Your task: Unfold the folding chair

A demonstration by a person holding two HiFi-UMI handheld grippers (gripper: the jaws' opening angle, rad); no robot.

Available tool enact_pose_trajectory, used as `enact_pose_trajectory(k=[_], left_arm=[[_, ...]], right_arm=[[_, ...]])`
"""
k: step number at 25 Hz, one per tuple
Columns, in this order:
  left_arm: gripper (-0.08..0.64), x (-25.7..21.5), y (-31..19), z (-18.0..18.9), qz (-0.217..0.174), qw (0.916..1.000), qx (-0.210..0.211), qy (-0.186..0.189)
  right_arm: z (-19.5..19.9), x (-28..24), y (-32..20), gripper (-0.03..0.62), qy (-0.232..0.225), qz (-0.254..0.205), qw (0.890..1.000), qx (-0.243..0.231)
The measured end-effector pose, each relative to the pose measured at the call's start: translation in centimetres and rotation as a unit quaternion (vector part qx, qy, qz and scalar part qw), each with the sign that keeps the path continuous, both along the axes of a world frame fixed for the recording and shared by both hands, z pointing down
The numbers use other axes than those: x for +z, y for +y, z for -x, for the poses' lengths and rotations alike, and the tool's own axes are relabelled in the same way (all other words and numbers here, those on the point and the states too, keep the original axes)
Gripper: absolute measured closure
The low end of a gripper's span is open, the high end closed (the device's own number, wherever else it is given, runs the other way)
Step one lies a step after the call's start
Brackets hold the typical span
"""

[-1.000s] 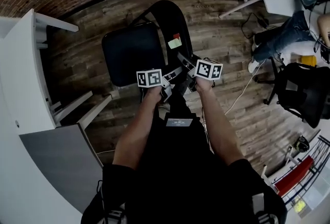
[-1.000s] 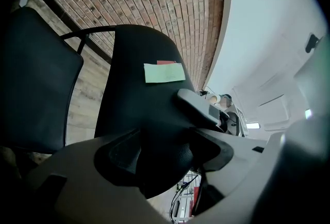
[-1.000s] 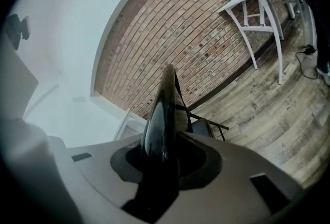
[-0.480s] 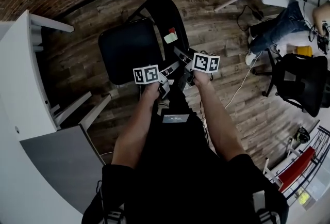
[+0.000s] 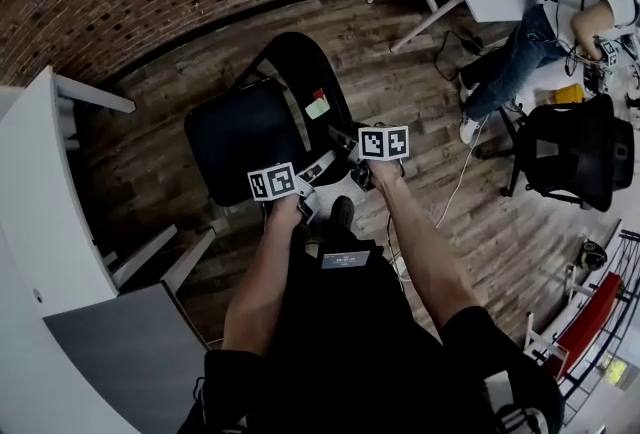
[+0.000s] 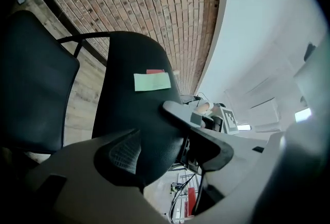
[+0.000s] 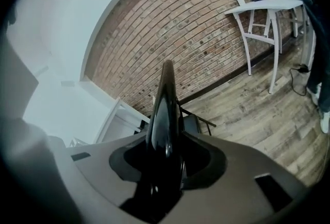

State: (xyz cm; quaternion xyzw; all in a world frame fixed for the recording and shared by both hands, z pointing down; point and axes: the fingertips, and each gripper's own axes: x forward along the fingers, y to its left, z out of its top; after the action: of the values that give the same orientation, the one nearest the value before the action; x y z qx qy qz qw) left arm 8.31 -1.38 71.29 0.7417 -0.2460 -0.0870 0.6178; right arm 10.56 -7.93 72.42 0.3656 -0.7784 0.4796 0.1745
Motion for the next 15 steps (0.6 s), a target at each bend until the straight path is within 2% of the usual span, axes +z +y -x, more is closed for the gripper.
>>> enact_pose_trajectory(k=[4, 8, 12, 15], left_arm=[[0.239, -2.2, 0.2, 0.2, -0.021, 0.9996, -0.016, -0.009], [0.239, -4.8, 1.1, 1.6, -0.047, 0.9971, -0.059, -0.012], [0.239, -6.6, 3.8, 0.8, -0.063, 0.9934, -0.094, -0.016], [0.239, -7.0, 6.2, -0.6, -0.060, 0.9914, -0.115, -0.016]], right_arm=[[-1.8, -1.3, 0.7, 0.456, 0.023, -0.020, 1.000, -0.004], [-2.8, -3.2, 1.9, 0.456, 0.009, -0.023, 1.000, 0.005], [-3.6, -5.7, 4.8, 0.456, -0.061, -0.001, 0.998, -0.005], [-4.0, -8.0, 7.7, 0.457, -0.135, 0.013, 0.990, -0.030]])
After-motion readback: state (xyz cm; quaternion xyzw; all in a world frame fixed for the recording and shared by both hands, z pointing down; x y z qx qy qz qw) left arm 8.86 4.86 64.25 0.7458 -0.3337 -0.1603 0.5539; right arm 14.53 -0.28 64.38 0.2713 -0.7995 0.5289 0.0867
